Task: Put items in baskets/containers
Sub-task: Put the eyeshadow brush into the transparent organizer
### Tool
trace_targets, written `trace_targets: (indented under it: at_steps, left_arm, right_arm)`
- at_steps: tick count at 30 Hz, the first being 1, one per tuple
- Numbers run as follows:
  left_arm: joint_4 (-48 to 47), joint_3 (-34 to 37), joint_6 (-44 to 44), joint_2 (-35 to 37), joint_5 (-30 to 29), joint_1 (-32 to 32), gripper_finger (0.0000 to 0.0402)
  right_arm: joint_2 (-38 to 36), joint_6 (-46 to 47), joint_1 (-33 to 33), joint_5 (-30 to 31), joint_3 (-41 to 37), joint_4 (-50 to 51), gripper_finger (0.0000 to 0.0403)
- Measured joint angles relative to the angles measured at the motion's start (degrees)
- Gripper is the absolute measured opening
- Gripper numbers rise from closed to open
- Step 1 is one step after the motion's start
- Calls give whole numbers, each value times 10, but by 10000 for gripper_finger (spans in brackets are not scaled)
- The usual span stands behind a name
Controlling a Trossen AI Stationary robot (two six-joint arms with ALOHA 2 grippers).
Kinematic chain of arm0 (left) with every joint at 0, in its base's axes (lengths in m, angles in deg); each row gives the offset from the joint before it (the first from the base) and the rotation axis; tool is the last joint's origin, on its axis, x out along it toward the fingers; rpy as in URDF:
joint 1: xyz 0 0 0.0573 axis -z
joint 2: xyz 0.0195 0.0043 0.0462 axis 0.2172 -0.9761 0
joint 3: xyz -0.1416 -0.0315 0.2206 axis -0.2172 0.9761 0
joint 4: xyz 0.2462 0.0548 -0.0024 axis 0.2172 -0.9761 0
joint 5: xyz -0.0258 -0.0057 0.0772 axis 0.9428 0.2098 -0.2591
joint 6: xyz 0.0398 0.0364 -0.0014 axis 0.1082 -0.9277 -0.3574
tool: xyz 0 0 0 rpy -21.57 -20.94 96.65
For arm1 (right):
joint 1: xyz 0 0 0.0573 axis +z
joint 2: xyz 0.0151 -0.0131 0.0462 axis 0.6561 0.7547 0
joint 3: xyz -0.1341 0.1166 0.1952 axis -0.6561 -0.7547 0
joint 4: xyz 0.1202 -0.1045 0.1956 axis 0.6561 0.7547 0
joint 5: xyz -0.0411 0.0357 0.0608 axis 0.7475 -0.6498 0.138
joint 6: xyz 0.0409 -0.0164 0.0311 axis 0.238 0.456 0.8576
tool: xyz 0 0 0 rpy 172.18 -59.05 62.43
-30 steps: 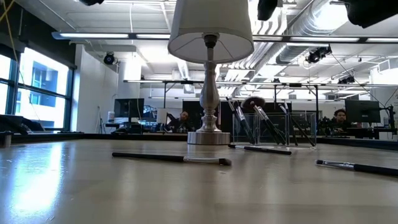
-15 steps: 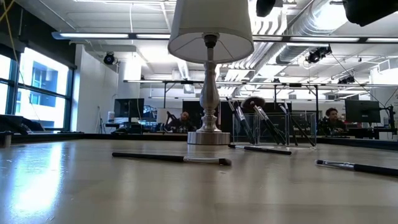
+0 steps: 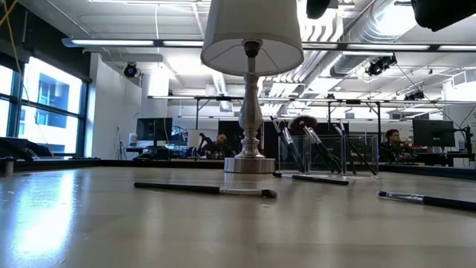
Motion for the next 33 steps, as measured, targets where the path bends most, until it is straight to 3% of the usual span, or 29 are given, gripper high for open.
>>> trace_targets:
  at_steps: [8, 12, 17, 21, 26, 30, 33]
  left_arm:
    - [-32, 1, 0, 0, -5, 0, 19]
    - [-57, 1, 0, -1, -19, 0, 18]
    - [-92, 1, -44, 0, -10, 1, 17]
    - [-176, 1, -100, 0, 24, 1, 17]
    - [-238, 1, -101, -6, -6, 1, 17]
    - [-228, 2, -102, -48, -24, -8, 17]
    - [-163, 0, -90, -89, -37, -14, 17]
  right_arm:
    - [-21, -4, 6, 39, 0, 57, 97]
    - [-83, -28, 22, 91, 0, 183, 137]
    - [-212, -14, 54, 137, 0, 424, 170]
    - [-324, 103, 84, 147, 0, 640, 171]
    - [-421, 280, 111, 149, 0, 857, 155]
    - [-450, 315, 126, 159, 0, 934, 140]
    - [-449, 300, 132, 163, 0, 942, 131]
